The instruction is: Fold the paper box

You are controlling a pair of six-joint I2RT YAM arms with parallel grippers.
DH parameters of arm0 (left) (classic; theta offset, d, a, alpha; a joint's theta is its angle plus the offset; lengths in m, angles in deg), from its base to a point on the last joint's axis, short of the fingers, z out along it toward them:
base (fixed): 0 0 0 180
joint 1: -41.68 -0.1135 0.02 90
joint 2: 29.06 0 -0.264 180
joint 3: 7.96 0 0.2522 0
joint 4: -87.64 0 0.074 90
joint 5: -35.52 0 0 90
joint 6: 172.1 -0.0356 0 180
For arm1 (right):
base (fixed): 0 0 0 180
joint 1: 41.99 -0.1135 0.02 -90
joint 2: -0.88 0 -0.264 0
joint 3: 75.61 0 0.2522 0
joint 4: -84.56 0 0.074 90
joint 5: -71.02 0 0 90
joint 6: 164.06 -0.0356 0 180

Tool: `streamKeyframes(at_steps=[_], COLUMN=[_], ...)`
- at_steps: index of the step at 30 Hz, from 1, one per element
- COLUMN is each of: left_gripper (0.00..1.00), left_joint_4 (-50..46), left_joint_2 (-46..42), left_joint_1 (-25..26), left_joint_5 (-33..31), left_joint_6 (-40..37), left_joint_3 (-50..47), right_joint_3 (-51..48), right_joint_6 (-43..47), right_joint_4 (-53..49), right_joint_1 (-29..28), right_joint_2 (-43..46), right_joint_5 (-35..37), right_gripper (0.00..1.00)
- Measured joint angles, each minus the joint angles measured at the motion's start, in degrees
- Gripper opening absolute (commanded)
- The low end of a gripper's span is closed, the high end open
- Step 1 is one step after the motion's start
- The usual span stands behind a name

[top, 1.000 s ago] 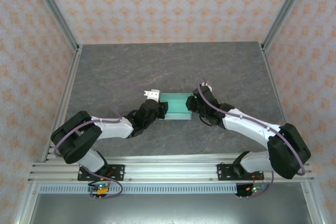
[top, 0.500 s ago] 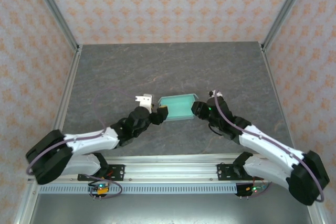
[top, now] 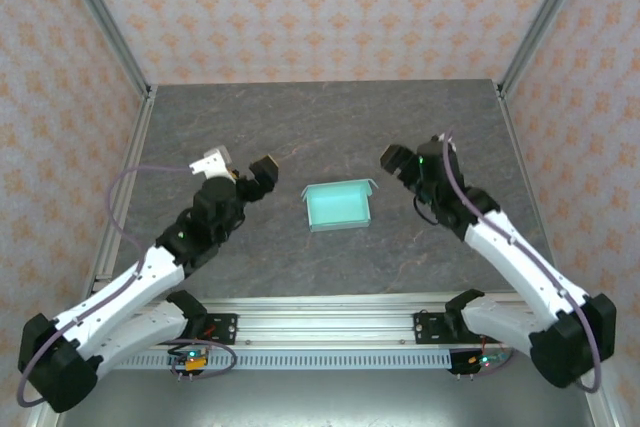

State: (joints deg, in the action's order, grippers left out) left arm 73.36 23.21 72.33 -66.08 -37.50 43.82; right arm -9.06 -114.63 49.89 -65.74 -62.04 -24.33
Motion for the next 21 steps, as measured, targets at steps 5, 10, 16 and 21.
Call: streamKeyframes(at_steps=[5,10,16,21], left_gripper=[1.0,1.0,0.85,0.77], left_joint_4=[-7.85,-8.92,-9.16,-7.19], left_joint_2=[12.13,23.32,30.14,30.77], left_joint_1=[-3.41,-3.26,-1.33,0.15], left_joint_5=[9.9,20.81,26.25,28.57], left_joint_6=[10.67,19.21,24.59,27.47], left_joint_3=[12.44,17.73,17.75,17.66], right_joint_3=[7.96,10.8,10.62,8.24], right_joint_6=[-7.98,-13.07,-16.37,-19.17], right_joint_4=[-2.27,-4.92,-5.6,-2.16], right_joint_1=[2.91,2.93,2.95,2.91], right_joint_2=[-10.88,-20.22,-22.75,-23.67], right_joint_5=[-11.15,-18.36,-21.88,-25.88], right_gripper=[0.94,0.94,0.83,0.75])
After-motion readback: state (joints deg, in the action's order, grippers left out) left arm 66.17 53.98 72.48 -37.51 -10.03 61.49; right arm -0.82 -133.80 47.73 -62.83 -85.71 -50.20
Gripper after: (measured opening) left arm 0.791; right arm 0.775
